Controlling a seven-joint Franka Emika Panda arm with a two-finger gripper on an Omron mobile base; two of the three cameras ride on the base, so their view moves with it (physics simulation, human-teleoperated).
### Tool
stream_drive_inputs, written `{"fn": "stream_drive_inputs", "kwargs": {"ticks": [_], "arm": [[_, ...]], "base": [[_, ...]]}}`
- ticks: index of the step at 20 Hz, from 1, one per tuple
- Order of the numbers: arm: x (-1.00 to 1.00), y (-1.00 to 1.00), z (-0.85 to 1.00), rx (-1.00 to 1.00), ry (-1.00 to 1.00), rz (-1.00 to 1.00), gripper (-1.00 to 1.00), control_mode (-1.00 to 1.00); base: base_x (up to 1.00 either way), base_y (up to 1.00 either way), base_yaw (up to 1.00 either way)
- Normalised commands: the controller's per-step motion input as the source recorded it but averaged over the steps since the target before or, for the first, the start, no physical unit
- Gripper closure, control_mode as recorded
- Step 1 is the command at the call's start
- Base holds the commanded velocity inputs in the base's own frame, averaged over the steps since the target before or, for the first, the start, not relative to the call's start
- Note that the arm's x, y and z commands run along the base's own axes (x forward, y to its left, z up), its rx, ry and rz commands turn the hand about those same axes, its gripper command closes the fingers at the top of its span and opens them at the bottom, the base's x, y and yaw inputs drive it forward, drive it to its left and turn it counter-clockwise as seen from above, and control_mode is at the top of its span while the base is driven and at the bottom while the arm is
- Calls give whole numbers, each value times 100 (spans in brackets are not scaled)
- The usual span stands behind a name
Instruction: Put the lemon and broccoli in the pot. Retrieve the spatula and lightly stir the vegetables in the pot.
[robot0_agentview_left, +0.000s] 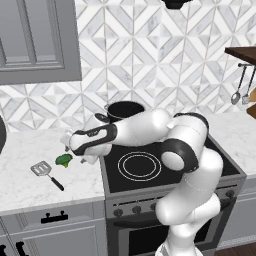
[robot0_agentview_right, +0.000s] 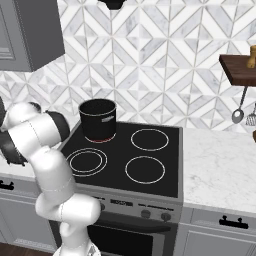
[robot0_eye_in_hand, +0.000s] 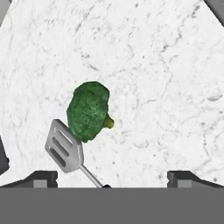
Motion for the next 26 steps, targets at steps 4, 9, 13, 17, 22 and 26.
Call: {"fn": "stream_drive_inputs", "kwargs": {"ticks": [4, 9, 13, 17, 22, 26], "arm": [[25, 2, -16, 0, 0, -1, -100, -100], [11, 17, -18, 0, 4, -2, -100, -100], [31, 17, -22, 0, 9, -3, -100, -100], [28, 11, -16, 0, 8, -1, -100, -100], [20, 28, -12, 0, 4, -2, -100, -100], [9, 23, -23, 0, 3, -2, -100, -100]], "base": [[0, 0, 0], [0, 0, 0], [0, 0, 0], [0, 0, 0], [0, 0, 0], [0, 0, 0]]}}
